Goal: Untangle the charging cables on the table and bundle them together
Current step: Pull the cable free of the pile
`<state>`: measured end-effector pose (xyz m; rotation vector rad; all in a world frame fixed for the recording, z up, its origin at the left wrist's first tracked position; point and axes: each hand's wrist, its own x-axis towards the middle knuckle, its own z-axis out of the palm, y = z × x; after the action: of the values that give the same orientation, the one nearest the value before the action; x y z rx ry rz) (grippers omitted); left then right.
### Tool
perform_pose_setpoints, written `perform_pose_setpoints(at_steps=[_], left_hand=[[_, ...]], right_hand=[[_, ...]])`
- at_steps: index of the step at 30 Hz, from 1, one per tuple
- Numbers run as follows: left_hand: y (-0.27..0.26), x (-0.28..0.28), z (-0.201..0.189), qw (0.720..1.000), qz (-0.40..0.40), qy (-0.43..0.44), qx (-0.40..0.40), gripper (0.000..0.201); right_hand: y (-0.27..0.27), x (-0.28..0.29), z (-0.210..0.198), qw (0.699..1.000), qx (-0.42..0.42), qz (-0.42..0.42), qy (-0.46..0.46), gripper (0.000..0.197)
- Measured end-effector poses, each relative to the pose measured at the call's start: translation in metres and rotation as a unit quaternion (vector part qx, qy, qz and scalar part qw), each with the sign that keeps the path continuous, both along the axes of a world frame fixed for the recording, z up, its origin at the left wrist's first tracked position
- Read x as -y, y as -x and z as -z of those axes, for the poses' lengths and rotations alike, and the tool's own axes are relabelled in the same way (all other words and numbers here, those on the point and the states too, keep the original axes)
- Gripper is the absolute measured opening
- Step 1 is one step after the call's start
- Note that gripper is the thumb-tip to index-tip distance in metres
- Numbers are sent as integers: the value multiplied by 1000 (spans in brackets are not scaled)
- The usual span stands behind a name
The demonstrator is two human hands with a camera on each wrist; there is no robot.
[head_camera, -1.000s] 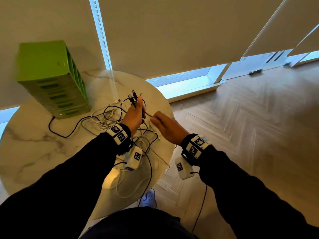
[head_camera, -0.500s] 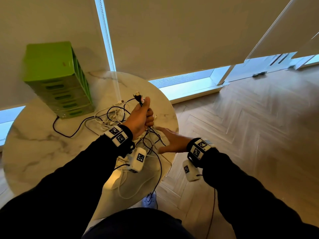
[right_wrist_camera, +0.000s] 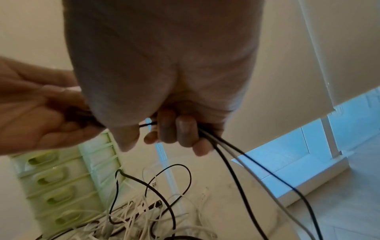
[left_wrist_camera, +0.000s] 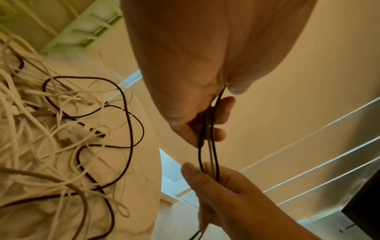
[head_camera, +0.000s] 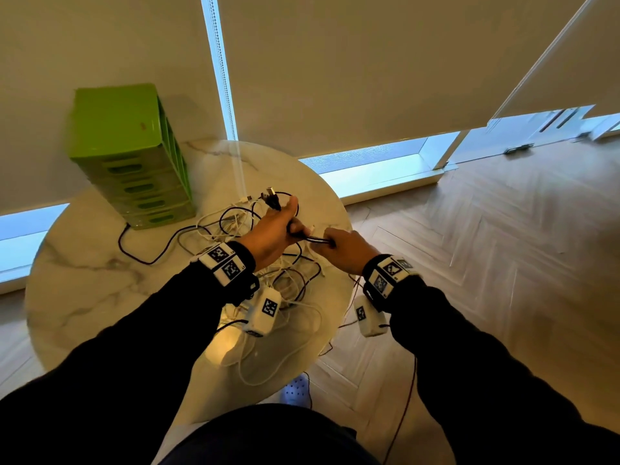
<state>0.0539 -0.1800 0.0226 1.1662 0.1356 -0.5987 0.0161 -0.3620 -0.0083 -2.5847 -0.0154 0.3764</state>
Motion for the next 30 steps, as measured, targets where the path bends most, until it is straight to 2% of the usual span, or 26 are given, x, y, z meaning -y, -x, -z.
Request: perform_pose_setpoints(at_steps=[2, 4, 6, 8, 10, 13, 15, 19, 21, 27, 28, 30], left_hand=[[-4, 1, -1, 999, -34, 15, 10, 30], [-7, -1, -6, 997, -62, 35, 12, 27], [-8, -7, -8, 996, -84, 28, 14, 26], [-9, -11, -3, 995, -100, 10, 22, 24], [-9, -15, 2, 993, -116, 6, 11, 17], [-5, -27, 8, 994, -111, 13, 5, 30], [-4, -38, 11, 993, -121, 17, 9, 37], [-7, -55, 15, 984, -166, 48, -35, 29], [-8, -60, 15, 986, -152, 58, -48, 28], [-1, -64, 23, 995, -84, 59, -20, 32], [-2, -67, 25, 994, -89, 66, -18, 32], [-6, -72, 31, 991, -109, 77, -18, 34]], right_hand=[[2, -7, 5, 1000, -4, -21, 1, 30], [10, -18, 8, 996, -52, -68, -6, 24], [23, -33, 9, 989, -90, -120, -15, 25], [40, -49, 8, 978, -123, -167, -6, 39], [56, -66, 11, 962, -151, -224, 42, 59], [70, -83, 20, 935, -147, -304, 111, 77], [67, -81, 24, 941, -147, -286, 107, 76], [47, -58, 33, 974, -136, -179, 17, 38], [38, -56, 35, 979, -134, -152, -24, 28], [20, -82, 20, 961, -130, -130, -205, 38], [16, -82, 20, 966, -106, -120, -202, 36], [9, -81, 23, 983, -45, -117, -136, 34]])
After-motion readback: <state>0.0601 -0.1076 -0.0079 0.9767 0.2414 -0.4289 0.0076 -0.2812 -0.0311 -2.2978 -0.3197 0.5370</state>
